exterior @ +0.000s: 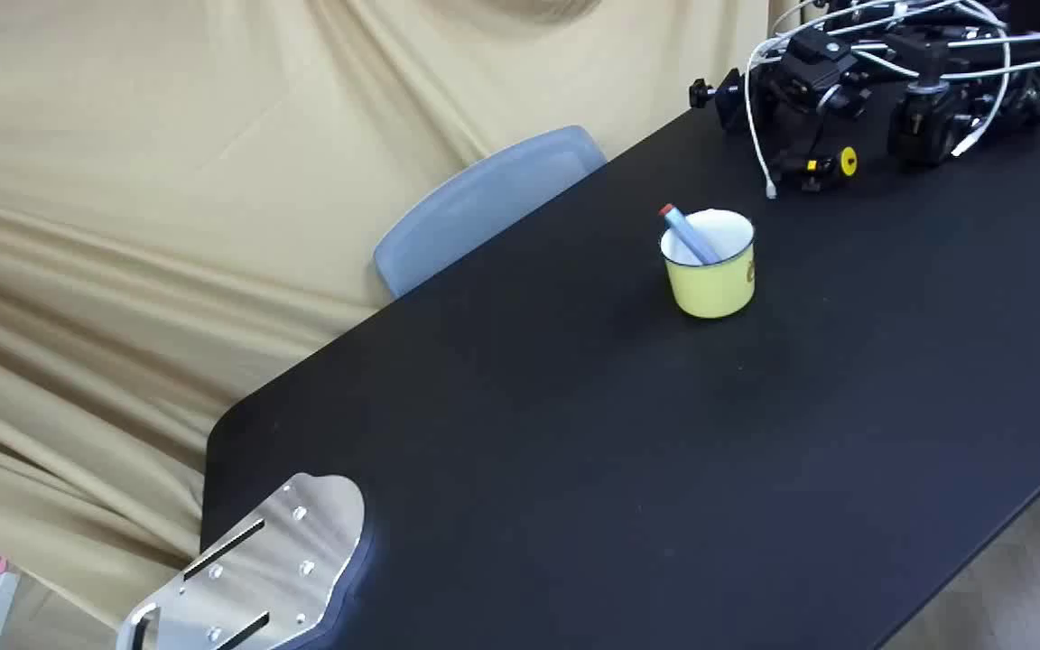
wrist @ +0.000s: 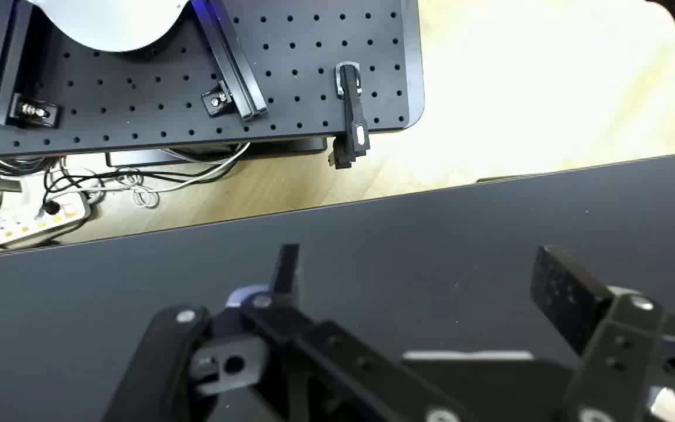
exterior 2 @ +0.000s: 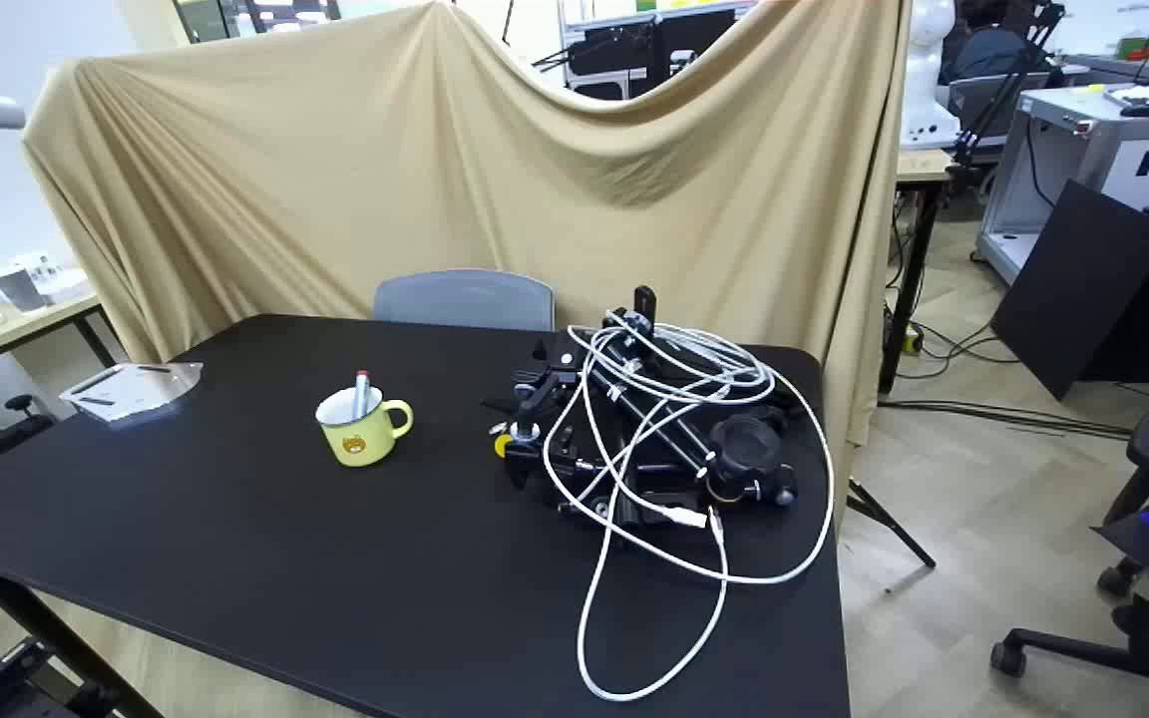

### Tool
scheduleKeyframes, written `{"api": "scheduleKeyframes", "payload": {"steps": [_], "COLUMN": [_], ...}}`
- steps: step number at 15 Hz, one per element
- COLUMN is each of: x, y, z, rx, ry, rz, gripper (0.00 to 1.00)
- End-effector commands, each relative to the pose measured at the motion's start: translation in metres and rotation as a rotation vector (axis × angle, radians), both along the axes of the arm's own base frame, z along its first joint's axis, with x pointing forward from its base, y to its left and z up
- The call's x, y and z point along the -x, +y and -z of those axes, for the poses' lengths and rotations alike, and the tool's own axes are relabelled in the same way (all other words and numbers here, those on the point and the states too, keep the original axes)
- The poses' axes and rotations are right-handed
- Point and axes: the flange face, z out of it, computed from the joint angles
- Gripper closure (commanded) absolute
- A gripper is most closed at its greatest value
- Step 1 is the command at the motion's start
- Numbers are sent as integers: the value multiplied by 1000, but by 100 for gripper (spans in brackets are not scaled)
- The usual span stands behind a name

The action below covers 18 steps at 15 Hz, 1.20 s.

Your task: Put the marker on the table

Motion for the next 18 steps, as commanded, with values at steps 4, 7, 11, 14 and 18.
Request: {"api": "scheduleKeyframes", "payload": {"steps": [4, 7, 11, 14, 18], "x": [0, 0, 0, 0, -6], "y": [0, 0, 0, 0, -4], "z": [-1, -1, -1, -1, 2], "rx": [0, 0, 0, 0, 13], "ry": [0, 0, 0, 0, -19], "rz": [0, 0, 0, 0, 5], "gripper": [0, 0, 0, 0, 0]}}
